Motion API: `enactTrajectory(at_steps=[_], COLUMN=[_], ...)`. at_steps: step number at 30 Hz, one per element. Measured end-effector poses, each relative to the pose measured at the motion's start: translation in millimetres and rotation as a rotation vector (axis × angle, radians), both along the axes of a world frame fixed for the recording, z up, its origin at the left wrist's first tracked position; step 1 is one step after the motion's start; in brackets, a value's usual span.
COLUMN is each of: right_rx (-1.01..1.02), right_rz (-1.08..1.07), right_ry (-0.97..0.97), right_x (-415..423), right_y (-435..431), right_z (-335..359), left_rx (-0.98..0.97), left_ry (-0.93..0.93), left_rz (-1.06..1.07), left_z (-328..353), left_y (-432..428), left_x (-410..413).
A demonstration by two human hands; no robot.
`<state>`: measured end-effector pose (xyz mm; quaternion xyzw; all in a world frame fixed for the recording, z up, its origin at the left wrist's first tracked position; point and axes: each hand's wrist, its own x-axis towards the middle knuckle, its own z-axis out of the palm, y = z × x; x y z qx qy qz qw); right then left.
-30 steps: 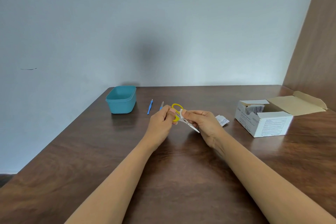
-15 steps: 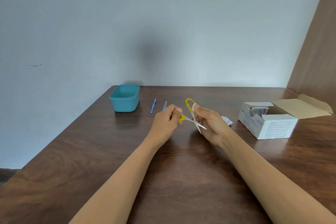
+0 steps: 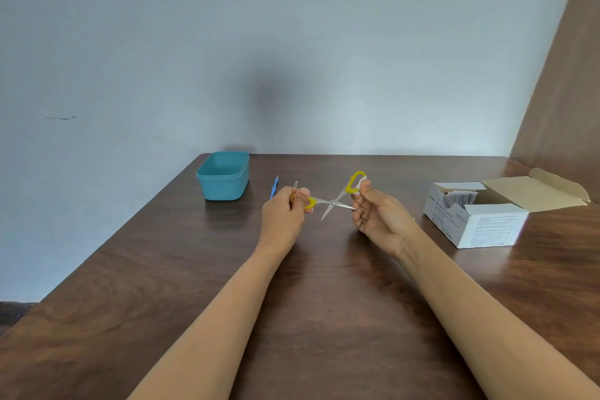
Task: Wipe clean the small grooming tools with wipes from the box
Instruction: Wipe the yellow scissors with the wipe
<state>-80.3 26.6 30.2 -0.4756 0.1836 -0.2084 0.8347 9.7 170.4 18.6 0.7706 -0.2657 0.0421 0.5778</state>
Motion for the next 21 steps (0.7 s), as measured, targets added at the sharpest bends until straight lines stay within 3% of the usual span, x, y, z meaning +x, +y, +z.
enactTrajectory(at_steps=[10, 21], right_rx=[-0.149, -0.283], right_rz=[0.162, 0.369], right_ry=[0.060, 0.088], right_x=[-5, -18], right_y=[-9, -20], right_z=[2, 6], left_rx=[-0.037, -0.074], left_ry=[-0.002, -0.082], left_rz=[0.124, 0.119], left_z=[6, 14], left_y=[8, 17], left_x=[9, 15])
